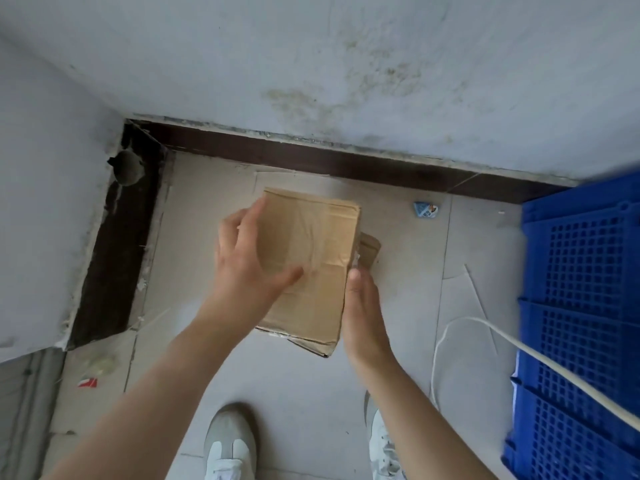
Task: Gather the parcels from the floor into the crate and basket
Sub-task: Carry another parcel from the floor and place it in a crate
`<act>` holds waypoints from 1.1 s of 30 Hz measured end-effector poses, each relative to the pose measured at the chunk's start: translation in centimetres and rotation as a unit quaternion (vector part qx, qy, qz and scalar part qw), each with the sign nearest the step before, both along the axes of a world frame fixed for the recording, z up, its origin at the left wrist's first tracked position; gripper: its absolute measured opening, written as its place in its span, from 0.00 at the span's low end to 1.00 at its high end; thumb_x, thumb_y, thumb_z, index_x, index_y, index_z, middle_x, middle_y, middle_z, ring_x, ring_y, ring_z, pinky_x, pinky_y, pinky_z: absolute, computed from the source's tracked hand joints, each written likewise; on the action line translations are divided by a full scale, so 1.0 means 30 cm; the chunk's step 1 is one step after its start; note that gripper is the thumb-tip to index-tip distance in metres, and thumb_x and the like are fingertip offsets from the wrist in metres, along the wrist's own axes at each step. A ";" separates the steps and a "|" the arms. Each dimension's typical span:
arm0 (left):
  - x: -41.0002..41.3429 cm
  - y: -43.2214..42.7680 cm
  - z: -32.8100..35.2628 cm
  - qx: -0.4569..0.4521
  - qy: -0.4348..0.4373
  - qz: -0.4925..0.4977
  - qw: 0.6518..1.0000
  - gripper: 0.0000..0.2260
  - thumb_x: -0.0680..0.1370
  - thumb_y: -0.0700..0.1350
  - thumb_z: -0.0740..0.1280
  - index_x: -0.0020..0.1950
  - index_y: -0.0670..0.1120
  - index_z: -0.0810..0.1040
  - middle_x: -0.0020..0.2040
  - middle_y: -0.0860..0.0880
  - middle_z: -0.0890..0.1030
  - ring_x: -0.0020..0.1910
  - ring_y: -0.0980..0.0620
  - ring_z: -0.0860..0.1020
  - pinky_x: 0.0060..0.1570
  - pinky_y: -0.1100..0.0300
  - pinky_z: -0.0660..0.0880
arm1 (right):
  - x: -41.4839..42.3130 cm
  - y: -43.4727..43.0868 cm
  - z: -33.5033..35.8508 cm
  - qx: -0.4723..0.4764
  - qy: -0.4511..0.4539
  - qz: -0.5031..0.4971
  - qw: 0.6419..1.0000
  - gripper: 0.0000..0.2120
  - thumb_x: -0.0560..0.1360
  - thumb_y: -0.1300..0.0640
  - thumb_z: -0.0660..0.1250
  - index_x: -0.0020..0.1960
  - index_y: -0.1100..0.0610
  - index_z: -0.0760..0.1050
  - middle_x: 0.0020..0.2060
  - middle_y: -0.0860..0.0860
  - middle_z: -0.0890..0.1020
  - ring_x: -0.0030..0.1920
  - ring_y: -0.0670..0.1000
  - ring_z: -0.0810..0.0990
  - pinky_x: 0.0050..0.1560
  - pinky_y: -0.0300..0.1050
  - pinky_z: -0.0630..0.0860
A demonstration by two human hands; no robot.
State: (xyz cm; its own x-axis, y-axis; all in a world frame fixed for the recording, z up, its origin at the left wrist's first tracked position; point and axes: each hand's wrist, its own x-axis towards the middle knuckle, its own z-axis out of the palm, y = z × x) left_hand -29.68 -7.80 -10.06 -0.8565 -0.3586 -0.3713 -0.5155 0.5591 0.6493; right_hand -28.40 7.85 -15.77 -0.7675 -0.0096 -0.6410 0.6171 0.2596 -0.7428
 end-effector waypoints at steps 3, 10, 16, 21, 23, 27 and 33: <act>-0.085 -0.065 -0.054 0.050 -0.032 0.156 0.986 0.17 0.82 0.53 0.60 0.69 0.52 0.71 0.66 0.51 0.68 0.62 0.53 0.71 0.63 0.58 0.67 | -0.016 -0.022 0.001 0.036 -0.014 -0.052 0.998 0.24 0.80 0.39 0.51 0.72 0.47 0.66 0.68 0.49 0.71 0.71 0.48 0.67 0.72 0.48 0.64; -0.092 -0.042 -0.058 0.383 -0.244 0.164 0.875 0.28 0.81 0.65 0.46 0.56 0.52 0.81 0.50 0.47 0.86 0.47 0.49 0.85 0.49 0.50 0.78 | -0.114 -0.047 -0.045 -0.082 -0.208 -0.189 0.956 0.51 0.60 0.16 0.53 0.71 0.49 0.70 0.67 0.55 0.76 0.65 0.56 0.76 0.67 0.58 0.72; -0.126 -0.061 0.207 0.317 -0.243 0.032 0.916 0.31 0.68 0.77 0.52 0.62 0.61 0.74 0.60 0.51 0.80 0.61 0.50 0.77 0.70 0.44 0.67 | -0.111 0.031 0.270 -0.251 -0.202 -0.231 0.918 0.30 0.76 0.31 0.46 0.54 0.47 0.80 0.46 0.50 0.87 0.48 0.50 0.82 0.47 0.46 0.76; -0.098 -0.016 0.628 0.325 -0.255 -0.017 0.910 0.39 0.61 0.82 0.52 0.65 0.65 0.71 0.62 0.56 0.77 0.62 0.55 0.75 0.67 0.45 0.69 | -0.073 0.101 0.730 -0.236 -0.137 -0.281 0.920 0.29 0.75 0.31 0.51 0.52 0.50 0.81 0.45 0.52 0.87 0.47 0.51 0.84 0.47 0.47 0.79; -0.083 0.015 0.841 0.319 -0.252 -0.028 0.913 0.41 0.58 0.82 0.53 0.65 0.64 0.71 0.63 0.59 0.76 0.60 0.59 0.74 0.66 0.45 0.70 | -0.040 0.136 0.975 -0.246 -0.116 -0.302 0.914 0.26 0.80 0.39 0.46 0.49 0.50 0.80 0.41 0.48 0.86 0.41 0.45 0.84 0.38 0.39 0.77; -0.057 0.109 1.331 0.301 -0.218 -0.089 0.924 0.48 0.54 0.84 0.54 0.68 0.61 0.71 0.67 0.54 0.76 0.66 0.51 0.73 0.67 0.41 0.69 | 0.033 0.217 1.516 -0.275 -0.045 -0.324 0.904 0.24 0.82 0.43 0.45 0.48 0.50 0.78 0.34 0.45 0.86 0.40 0.44 0.82 0.41 0.40 0.74; 0.035 0.353 2.068 0.297 -0.170 -0.167 0.925 0.44 0.63 0.81 0.50 0.70 0.56 0.71 0.63 0.50 0.78 0.60 0.51 0.77 0.42 0.62 0.75 | 0.182 0.408 2.182 -0.235 0.107 -0.392 0.883 0.21 0.80 0.46 0.53 0.41 0.56 0.78 0.26 0.45 0.83 0.35 0.48 0.81 0.35 0.38 0.74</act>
